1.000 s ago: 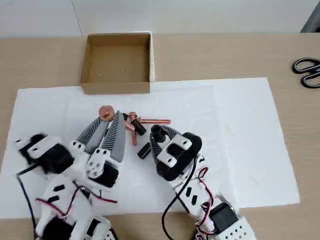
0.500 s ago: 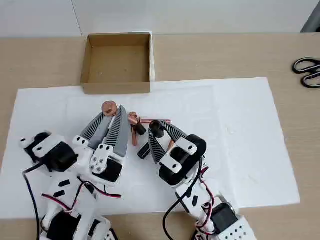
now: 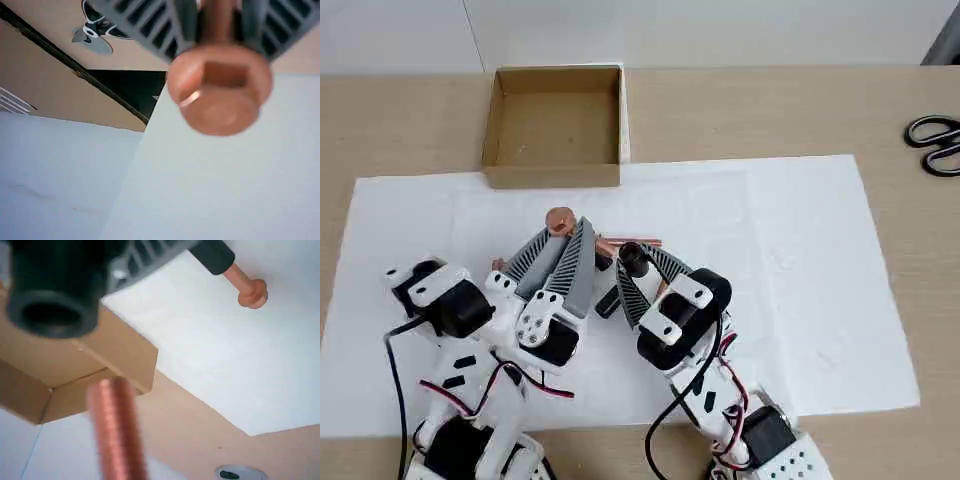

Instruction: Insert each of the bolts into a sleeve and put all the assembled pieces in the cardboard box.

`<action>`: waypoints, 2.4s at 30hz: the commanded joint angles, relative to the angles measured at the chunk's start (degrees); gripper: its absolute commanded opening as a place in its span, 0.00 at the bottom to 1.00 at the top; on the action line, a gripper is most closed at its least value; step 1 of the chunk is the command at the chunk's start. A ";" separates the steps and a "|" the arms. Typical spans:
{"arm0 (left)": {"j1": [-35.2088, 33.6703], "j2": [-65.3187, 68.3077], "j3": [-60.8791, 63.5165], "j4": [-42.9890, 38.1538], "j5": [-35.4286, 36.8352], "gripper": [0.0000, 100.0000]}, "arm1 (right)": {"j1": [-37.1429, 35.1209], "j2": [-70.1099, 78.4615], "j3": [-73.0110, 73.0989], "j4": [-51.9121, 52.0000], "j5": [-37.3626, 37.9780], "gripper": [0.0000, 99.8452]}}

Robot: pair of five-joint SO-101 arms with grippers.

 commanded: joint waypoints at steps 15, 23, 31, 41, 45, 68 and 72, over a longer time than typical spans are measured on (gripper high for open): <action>4.40 -0.09 -0.84 -5.63 -6.59 0.01 | -2.95 -0.75 0.26 0.04 0.35 0.00; 4.66 -0.09 -1.27 -1.14 -10.29 0.01 | -2.24 -0.92 0.26 0.13 0.44 0.00; 4.75 -0.18 -1.36 3.34 -10.29 0.01 | -1.63 -1.01 0.26 4.62 0.26 0.00; 4.66 -0.18 -0.92 2.99 -13.27 0.01 | -1.71 -1.01 -0.18 4.62 0.35 0.00; 4.66 -0.18 1.80 -3.16 -15.03 0.01 | -1.71 -1.01 -0.18 4.62 0.35 0.00; 5.98 -0.26 5.14 6.33 -15.03 0.01 | -1.71 -1.01 -4.66 4.53 0.44 0.00; 5.71 -0.26 4.70 6.33 -15.03 0.01 | -1.45 -1.01 -6.42 3.03 0.53 0.00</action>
